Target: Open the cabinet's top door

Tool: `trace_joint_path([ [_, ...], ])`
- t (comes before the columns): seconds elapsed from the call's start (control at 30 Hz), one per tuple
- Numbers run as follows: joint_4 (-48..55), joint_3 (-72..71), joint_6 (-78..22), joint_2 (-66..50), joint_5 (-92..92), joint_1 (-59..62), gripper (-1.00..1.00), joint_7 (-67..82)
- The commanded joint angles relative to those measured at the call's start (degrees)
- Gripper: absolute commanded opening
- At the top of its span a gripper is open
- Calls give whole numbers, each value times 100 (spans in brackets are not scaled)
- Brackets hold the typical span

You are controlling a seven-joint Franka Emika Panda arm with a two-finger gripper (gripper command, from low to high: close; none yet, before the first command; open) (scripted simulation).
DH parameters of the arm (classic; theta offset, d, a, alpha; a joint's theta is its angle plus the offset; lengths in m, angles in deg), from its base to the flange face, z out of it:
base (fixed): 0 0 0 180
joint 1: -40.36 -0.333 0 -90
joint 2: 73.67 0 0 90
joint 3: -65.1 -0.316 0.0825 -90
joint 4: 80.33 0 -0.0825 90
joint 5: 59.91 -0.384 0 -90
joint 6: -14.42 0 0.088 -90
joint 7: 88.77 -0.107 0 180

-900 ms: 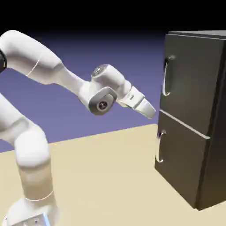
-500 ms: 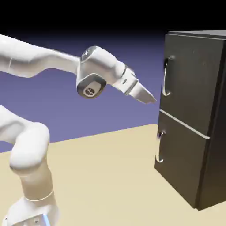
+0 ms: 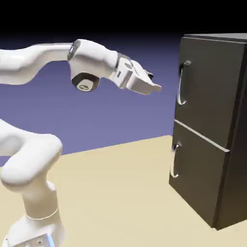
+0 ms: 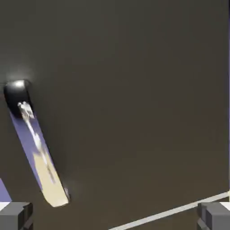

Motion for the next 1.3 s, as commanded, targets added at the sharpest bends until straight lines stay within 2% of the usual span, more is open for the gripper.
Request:
trace_joint_path([
  [0.0, 28, -114, -65, 107, -250, 136, 0, 109],
  [0.87, 747, -3077, -1764, 2890, -6730, 3668, 0, 2947],
  [0.93, 753, -3103, -1779, 2914, -6785, 3698, 0, 2971],
  [1.07, 1561, -3328, -1760, 2756, -7121, 4505, 0, 2991],
  [1.1, 1561, -3329, -1760, 2756, -7121, 4505, -100, 2991],
  [1.27, 854, -3041, -2756, 2685, -7303, 4195, -100, 3512],
])
